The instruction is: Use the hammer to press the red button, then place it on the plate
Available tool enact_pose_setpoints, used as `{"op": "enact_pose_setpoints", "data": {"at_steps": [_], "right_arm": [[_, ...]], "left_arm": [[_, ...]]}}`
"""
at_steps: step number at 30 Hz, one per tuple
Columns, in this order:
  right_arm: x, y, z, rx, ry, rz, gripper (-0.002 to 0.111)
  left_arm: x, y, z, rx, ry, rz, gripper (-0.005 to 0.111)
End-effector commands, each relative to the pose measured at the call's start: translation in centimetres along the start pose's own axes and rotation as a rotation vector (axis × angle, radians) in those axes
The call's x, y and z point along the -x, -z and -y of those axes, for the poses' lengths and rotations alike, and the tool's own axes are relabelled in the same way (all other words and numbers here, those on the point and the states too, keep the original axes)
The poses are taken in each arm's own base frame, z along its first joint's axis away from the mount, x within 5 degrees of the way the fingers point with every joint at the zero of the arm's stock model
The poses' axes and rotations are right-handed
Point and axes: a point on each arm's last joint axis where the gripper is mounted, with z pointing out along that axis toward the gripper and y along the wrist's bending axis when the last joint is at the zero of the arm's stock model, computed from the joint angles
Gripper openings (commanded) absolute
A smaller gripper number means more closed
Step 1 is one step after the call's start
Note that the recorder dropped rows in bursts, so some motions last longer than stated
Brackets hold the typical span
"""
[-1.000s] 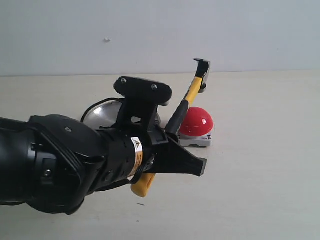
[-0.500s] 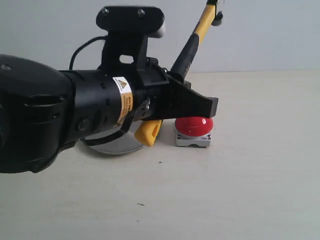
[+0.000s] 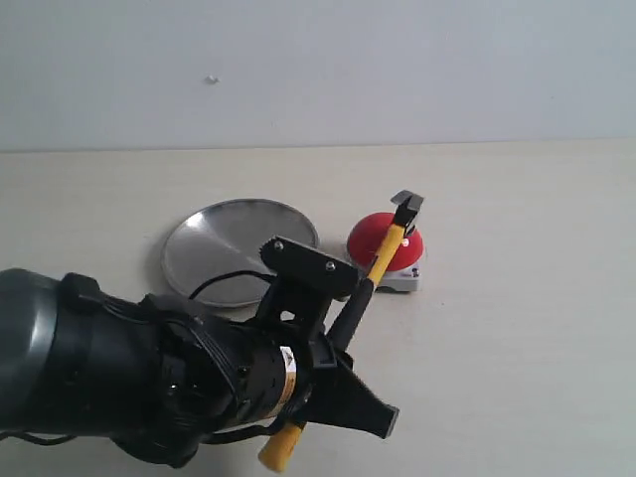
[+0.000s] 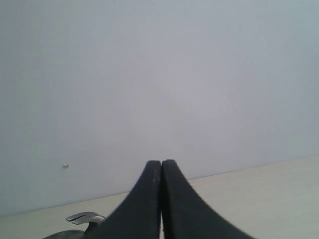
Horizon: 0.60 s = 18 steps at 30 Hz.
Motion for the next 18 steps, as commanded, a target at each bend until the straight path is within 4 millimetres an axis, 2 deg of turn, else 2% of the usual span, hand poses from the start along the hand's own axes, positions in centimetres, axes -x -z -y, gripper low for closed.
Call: {"op": "enact_pose_setpoints", "data": {"at_steps": [1,6,8,11,14,18], "right_arm": [[-0.1,0.0,0.1,-0.004,0.014,0.008,0.0],[-0.1,0.0,0.1,-0.004,0.014,0.008,0.0],[-0.1,0.0,0.1,-0.004,0.014,0.008,0.0],[-0.1,0.0,0.1,-0.004,0.014,0.008,0.0],[-0.1,0.0,0.1,-0.004,0.014,0.008,0.0],[-0.1,0.0,0.1,-0.004,0.014,0.008,0.0]], "left_arm": [[3.2,2.1,0.3,-0.01,0.029,0.121,0.0],[7.7,7.7,0.7,-0.09,0.05,0.318,0.0],[8.9,10.0,0.3,-0.111,0.059,0.385,0.0],[10.1,12.5,-0.9,-0.16,0.105,0.445,0.0],[10.9,13.5,-2.8,-0.261,0.18,0.457,0.0],[11.0,13.1,-5.5,-0.438,0.253,0.422,0.0]]}}
